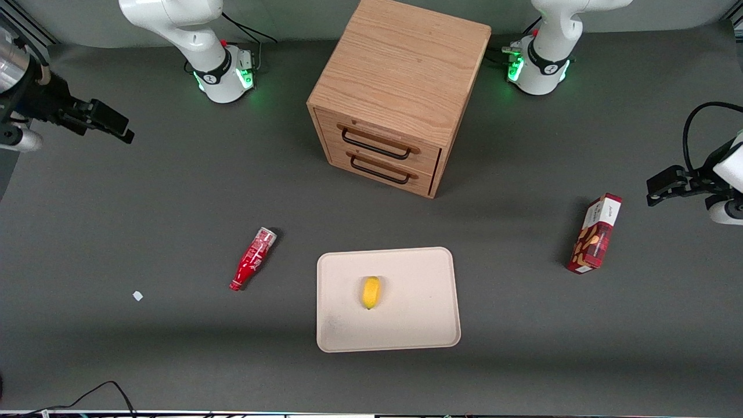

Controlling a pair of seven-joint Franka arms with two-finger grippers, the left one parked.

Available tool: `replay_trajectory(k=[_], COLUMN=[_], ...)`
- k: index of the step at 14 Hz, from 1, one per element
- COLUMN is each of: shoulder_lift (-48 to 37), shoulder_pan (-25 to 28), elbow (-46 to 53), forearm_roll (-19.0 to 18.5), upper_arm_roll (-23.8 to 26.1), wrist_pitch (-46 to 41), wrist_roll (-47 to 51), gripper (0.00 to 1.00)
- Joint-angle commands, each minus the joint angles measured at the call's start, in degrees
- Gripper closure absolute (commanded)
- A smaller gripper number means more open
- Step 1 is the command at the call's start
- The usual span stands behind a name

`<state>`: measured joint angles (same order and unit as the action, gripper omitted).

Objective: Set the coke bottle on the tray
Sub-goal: 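Move the right gripper down over the red Coca-Cola bottle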

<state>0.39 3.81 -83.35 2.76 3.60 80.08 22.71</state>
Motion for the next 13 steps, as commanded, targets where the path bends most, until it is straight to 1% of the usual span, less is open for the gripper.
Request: replay_trajectory(k=[1, 3, 6, 10, 13], shoulder_lift=[11.19, 16.29, 24.29, 28.17, 30.63], shoulder_pan=[0.41, 0.59, 1.2, 1.2, 1.73], elbow=[6.18, 4.87, 0.75, -11.11, -17.09], forearm_roll=[1.1, 1.19, 0.67, 0.31, 0.31], upper_arm_roll=[2.28, 3.52, 3.61, 3.7, 3.7], wrist_pitch=[1.37, 6.11, 14.98, 32.46, 43.98], wrist_roll=[6.45, 10.93, 18.49, 21.15, 23.96], gripper=[0.0, 0.0, 0.0, 0.0, 0.0])
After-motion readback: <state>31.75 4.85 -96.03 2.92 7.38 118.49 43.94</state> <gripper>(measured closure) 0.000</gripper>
